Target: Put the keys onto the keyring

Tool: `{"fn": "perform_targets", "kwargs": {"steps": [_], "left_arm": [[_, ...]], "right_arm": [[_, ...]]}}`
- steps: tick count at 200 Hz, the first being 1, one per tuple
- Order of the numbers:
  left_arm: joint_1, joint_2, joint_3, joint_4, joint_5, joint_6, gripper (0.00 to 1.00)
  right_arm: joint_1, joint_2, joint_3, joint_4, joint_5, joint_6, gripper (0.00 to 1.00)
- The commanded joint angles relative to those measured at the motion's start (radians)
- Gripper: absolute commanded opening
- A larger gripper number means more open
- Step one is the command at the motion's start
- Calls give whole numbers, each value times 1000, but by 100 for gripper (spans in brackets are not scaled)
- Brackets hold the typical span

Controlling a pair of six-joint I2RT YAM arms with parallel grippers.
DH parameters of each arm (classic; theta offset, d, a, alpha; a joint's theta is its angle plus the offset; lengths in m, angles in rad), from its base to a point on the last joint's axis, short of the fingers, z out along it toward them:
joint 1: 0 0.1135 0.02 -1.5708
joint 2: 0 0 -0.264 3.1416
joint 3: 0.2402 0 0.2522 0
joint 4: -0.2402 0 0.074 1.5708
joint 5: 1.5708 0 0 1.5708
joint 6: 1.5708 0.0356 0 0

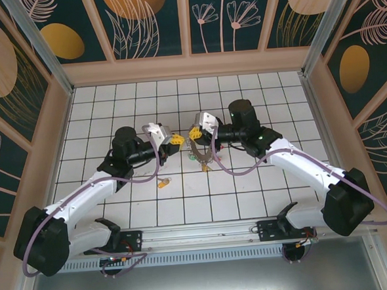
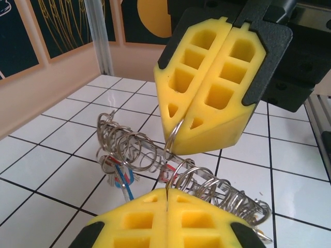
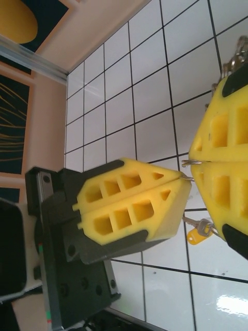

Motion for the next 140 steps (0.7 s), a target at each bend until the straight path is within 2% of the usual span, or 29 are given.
{"fn": "perform_targets", "kwargs": {"steps": [1, 39, 63, 76, 122, 140], "left_arm": [[-4, -32, -41, 29, 22, -40, 0], [-3, -73, -56, 44, 100, -41, 1], [-4, -111, -55, 16, 112, -32, 31], [-3, -143, -50, -22, 96, -9, 40], [-4, -254, -3, -178, 18, 107, 49], [-4, -278, 16, -241, 18, 167, 46]], "right_arm": [[-1, -28, 2, 177, -18, 68, 0], [7, -15, 7, 157, -24, 43, 0], [9, -20, 1, 147, -57, 1, 0], [8, -21, 2, 136, -93, -25, 0], [14, -36, -28, 138, -187, -141, 0], [18, -50, -47, 162, -191, -169, 0]]}}
